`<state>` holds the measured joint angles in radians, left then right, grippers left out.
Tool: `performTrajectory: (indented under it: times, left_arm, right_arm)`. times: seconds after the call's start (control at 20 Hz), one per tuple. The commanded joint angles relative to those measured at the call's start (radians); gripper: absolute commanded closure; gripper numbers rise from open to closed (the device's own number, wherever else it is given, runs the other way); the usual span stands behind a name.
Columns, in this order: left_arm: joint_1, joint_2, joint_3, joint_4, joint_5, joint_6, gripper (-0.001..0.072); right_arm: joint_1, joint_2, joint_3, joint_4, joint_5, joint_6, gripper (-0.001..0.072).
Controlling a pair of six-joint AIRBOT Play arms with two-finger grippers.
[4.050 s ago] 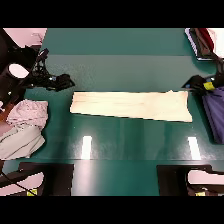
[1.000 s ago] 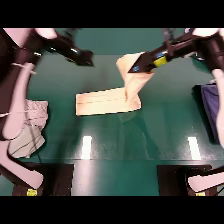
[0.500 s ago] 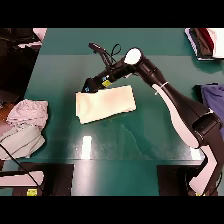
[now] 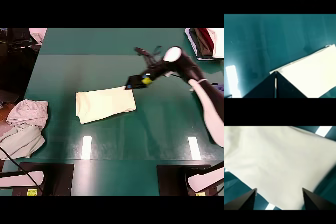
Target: Fold the shirts.
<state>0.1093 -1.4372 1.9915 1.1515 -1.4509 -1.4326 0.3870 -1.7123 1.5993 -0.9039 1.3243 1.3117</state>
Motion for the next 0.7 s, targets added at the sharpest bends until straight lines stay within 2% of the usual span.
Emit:
performTrajectory:
  times: [0.0,0.2,0.45,0.55,0.65]
  left_arm:
    - [-0.002,-0.006,-0.026,-0.033,0.005,0.001,0.0685]
    - [-0.002,-0.006,-0.037,-0.048,0.03,0.001,0.0685]
    - [-0.002,-0.006,-0.037,-0.049,0.028,0.001,0.0685]
    - [-0.002,-0.006,-0.037,-0.049,0.026,0.001,0.0685]
    - [-0.002,-0.006,-0.037,-0.049,0.025,0.001,0.0685]
  right_arm:
    - [-0.149,0.039,-0.181,-0.029,0.0,0.016,0.0001]
    - [-0.168,-0.031,-0.26,0.135,-0.045,-0.026,0.0003]
    - [-0.056,-0.185,-0.136,0.28,-0.041,-0.048,0.0007]
    - [0.002,-0.237,-0.072,0.317,-0.042,-0.048,0.008]
    - [0.054,-0.273,-0.019,0.337,-0.042,-0.048,0.0241]
